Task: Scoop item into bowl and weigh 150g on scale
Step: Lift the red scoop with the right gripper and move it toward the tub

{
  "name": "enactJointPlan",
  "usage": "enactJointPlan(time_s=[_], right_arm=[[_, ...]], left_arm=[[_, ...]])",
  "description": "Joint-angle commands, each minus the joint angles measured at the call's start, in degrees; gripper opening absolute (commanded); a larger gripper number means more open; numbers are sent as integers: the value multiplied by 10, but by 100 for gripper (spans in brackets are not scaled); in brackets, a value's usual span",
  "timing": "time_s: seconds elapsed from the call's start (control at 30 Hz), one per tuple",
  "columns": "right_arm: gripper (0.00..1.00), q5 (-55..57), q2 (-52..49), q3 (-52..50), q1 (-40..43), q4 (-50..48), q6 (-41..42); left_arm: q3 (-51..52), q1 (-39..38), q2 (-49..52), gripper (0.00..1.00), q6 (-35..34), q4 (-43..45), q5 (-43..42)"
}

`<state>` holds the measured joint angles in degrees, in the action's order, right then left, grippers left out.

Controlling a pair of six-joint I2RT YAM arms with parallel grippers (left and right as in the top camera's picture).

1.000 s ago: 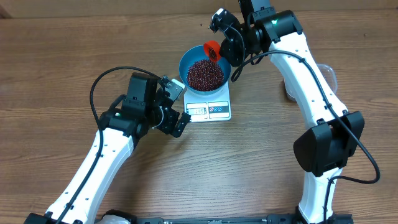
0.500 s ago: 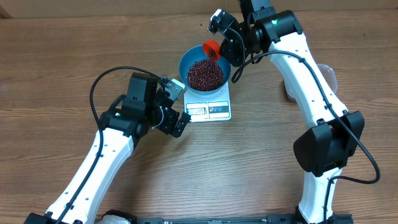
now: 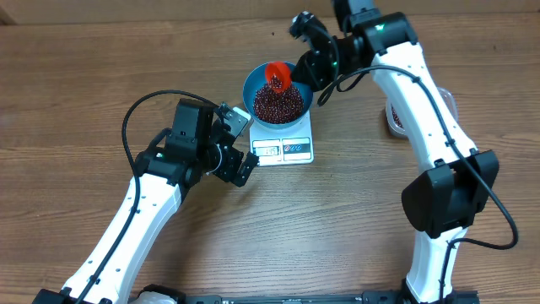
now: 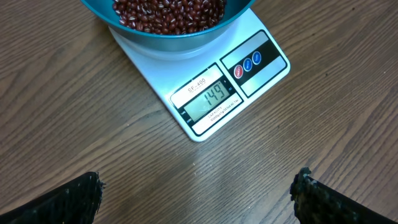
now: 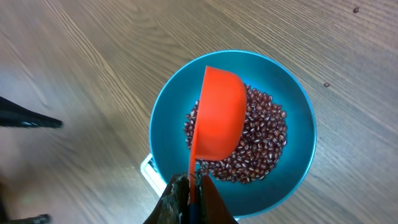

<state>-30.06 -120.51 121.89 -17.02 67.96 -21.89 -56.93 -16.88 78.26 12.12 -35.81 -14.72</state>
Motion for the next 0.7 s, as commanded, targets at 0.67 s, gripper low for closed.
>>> enactJointPlan(time_s=[0.67], right_arm=[[4, -263, 54, 20, 173, 9, 87]], left_arm=[[1, 0, 4, 100, -6, 0, -1]])
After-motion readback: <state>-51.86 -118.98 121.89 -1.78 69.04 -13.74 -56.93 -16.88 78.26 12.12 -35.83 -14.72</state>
